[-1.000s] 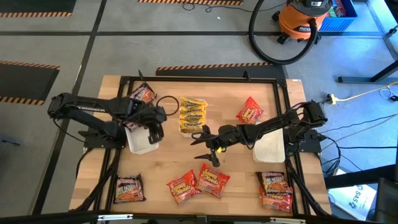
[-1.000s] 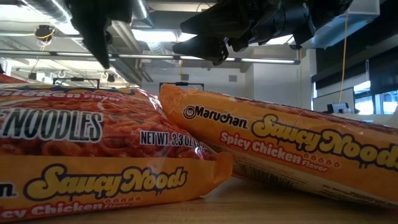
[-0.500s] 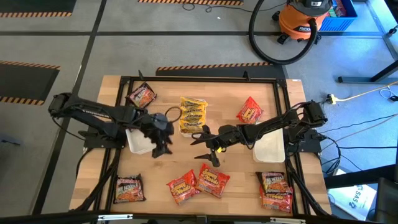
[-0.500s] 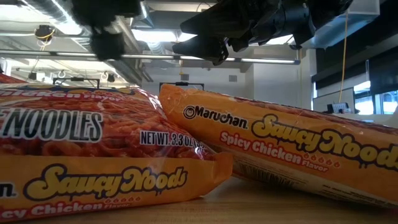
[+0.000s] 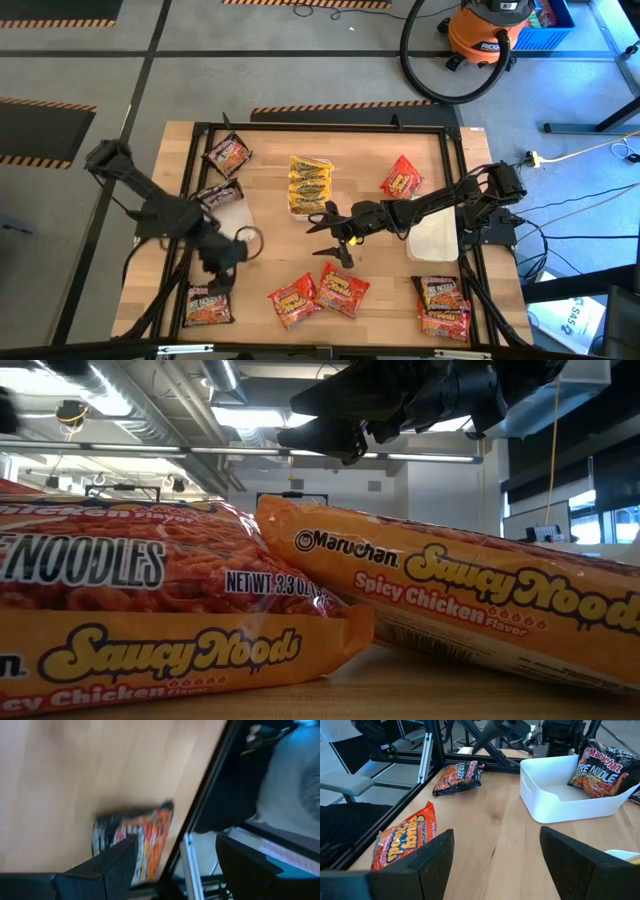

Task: Sort Maruchan noodles
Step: Put the bottom left black noodle pack into the left white bin

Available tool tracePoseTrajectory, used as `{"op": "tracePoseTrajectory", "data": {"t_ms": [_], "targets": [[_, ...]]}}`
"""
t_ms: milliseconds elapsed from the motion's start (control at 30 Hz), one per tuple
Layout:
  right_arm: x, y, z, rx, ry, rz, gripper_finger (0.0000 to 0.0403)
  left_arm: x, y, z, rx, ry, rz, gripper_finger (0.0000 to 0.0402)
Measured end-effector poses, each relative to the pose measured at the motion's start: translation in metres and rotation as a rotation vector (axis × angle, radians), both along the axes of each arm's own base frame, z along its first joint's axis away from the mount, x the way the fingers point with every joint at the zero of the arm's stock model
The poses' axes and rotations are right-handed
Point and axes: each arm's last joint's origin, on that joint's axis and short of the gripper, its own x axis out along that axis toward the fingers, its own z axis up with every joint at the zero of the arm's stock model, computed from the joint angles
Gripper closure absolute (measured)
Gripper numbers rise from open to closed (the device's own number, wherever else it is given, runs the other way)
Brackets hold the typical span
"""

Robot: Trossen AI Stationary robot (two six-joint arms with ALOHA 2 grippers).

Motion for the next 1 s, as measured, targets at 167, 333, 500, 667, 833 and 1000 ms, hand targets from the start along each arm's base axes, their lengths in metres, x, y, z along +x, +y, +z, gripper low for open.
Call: {"op": "tracePoseTrajectory", "data": {"t_ms": [167,333,500,667,833,1000], "targets": [[0.000,0.000,0.000,0.004,0.001,0.009,0.0132,-0.025,-0.022,-0.003,0.101,0.056,0.038,0.0143],[0.000,0.001,0.000,0.009,0.002,0.023,0.0132,-0.046,-0.030,-0.014,0.206,0.060,0.069,0.0143],[0.000,0.001,0.000,0.009,0.002,0.023,0.0132,-0.068,-0.025,-0.036,0.213,0.109,0.086,0.0143],[0.000,0.001,0.000,0.009,0.002,0.022,0.0132,-0.078,-0.015,-0.059,0.170,0.085,0.101,0.0143],[0.000,0.001,0.000,0.006,0.001,0.023,0.0132,-0.083,-0.007,-0.082,0.117,0.047,0.107,0.0143],[0.000,0.001,0.000,0.005,0.000,0.022,0.0132,-0.082,-0.008,-0.098,0.029,-0.010,0.109,0.0143]]}}
